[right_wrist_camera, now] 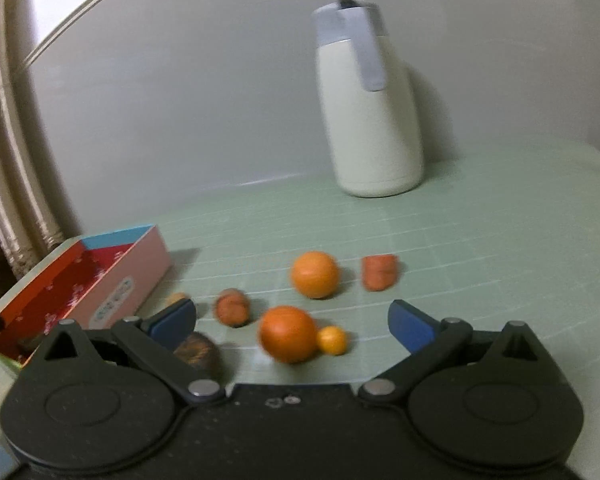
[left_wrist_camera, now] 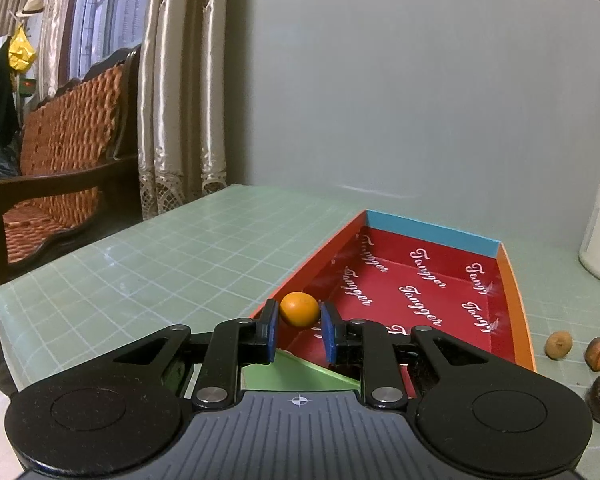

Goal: Organize fruits
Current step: 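Carry the kumquat with the left tool into the box and release, then grasp the second dark brown fruit with the right tool and lift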

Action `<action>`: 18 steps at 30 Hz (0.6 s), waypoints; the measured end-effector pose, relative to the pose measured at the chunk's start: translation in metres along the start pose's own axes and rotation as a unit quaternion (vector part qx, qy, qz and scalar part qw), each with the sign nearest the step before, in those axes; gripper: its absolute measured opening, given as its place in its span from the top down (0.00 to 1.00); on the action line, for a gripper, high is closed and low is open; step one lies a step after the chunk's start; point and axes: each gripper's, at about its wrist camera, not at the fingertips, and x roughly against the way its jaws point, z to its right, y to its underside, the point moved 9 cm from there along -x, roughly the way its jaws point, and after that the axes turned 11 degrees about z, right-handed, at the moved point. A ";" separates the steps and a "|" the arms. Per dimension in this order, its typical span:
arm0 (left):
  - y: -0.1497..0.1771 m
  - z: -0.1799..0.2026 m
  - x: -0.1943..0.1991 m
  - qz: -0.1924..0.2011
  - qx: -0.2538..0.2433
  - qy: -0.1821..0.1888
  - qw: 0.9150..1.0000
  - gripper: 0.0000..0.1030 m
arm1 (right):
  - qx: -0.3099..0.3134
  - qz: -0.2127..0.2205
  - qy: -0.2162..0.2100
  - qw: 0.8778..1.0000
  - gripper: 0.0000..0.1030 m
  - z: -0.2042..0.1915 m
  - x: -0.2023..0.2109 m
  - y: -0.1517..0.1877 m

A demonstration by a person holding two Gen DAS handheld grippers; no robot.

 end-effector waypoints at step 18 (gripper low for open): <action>-0.007 0.007 0.018 0.022 -0.008 0.021 0.999 0.27 | 0.062 -0.021 -0.049 0.997 0.02 -0.057 -0.016 0.017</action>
